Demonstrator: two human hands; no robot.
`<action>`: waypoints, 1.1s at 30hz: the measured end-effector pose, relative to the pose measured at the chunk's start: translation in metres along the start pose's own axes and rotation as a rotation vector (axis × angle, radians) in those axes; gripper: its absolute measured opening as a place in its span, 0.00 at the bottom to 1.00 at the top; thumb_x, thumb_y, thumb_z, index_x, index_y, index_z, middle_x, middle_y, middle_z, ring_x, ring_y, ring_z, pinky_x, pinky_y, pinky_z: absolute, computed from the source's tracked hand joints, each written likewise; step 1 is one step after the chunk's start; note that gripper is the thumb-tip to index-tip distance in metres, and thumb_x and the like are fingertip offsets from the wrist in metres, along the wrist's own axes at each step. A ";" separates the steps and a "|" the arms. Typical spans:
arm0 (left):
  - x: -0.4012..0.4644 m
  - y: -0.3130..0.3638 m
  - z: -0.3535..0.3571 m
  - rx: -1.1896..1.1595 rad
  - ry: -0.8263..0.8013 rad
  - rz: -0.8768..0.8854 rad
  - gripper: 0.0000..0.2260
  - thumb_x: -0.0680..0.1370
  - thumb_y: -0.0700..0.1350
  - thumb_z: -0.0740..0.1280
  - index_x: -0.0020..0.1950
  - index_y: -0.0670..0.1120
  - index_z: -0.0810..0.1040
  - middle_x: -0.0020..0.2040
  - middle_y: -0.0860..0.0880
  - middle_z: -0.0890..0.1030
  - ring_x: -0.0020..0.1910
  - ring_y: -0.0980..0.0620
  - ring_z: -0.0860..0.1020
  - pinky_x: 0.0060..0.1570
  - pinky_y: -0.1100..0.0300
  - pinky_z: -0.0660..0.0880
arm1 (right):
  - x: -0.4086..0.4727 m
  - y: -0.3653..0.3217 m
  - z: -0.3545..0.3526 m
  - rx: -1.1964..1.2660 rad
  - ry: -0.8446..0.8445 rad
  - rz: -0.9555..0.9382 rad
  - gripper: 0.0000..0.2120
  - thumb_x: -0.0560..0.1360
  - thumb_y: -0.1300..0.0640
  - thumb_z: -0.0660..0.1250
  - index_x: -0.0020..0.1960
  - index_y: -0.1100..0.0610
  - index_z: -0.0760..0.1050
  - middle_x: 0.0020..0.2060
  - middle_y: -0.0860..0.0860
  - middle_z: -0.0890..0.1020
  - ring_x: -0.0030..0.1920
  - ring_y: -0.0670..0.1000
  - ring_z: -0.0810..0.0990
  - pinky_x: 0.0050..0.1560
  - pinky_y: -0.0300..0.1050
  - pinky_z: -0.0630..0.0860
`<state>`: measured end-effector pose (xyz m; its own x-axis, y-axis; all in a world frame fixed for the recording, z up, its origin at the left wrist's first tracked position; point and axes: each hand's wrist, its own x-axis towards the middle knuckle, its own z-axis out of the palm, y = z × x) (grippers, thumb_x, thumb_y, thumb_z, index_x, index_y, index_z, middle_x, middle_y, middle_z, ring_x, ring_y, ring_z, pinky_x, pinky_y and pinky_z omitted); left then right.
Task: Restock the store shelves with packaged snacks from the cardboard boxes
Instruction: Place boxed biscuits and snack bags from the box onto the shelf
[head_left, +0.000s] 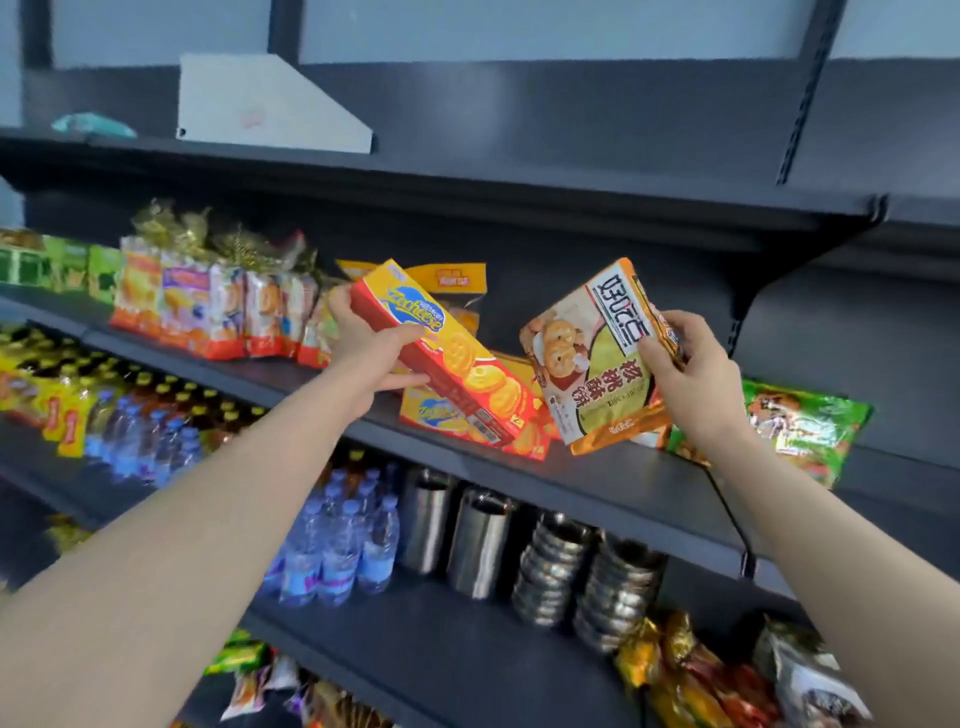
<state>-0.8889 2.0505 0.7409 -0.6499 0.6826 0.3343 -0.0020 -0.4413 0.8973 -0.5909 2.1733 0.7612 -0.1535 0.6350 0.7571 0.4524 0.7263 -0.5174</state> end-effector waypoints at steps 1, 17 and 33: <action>0.008 -0.006 0.012 -0.014 0.018 0.003 0.30 0.74 0.36 0.73 0.66 0.55 0.59 0.63 0.44 0.76 0.50 0.39 0.84 0.39 0.45 0.83 | 0.007 0.007 -0.004 -0.037 0.017 -0.008 0.15 0.81 0.45 0.62 0.67 0.46 0.70 0.50 0.46 0.83 0.47 0.50 0.83 0.48 0.53 0.80; 0.092 -0.120 0.096 0.655 0.215 0.019 0.30 0.76 0.29 0.66 0.74 0.47 0.60 0.72 0.41 0.65 0.66 0.40 0.70 0.43 0.58 0.75 | 0.084 0.139 0.002 -0.556 -0.131 -0.010 0.16 0.81 0.46 0.62 0.68 0.43 0.73 0.43 0.53 0.83 0.45 0.61 0.81 0.37 0.47 0.72; 0.093 -0.133 0.136 1.288 0.018 0.612 0.20 0.74 0.39 0.68 0.66 0.50 0.79 0.65 0.48 0.75 0.65 0.44 0.68 0.66 0.51 0.68 | 0.108 0.173 0.030 -0.710 -0.260 -0.120 0.16 0.79 0.43 0.65 0.65 0.42 0.78 0.56 0.53 0.83 0.53 0.59 0.81 0.47 0.50 0.79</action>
<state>-0.8458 2.2519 0.6924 -0.3059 0.5691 0.7632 0.9520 0.1769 0.2497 -0.5554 2.3751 0.7417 -0.3994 0.6676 0.6283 0.8621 0.5067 0.0095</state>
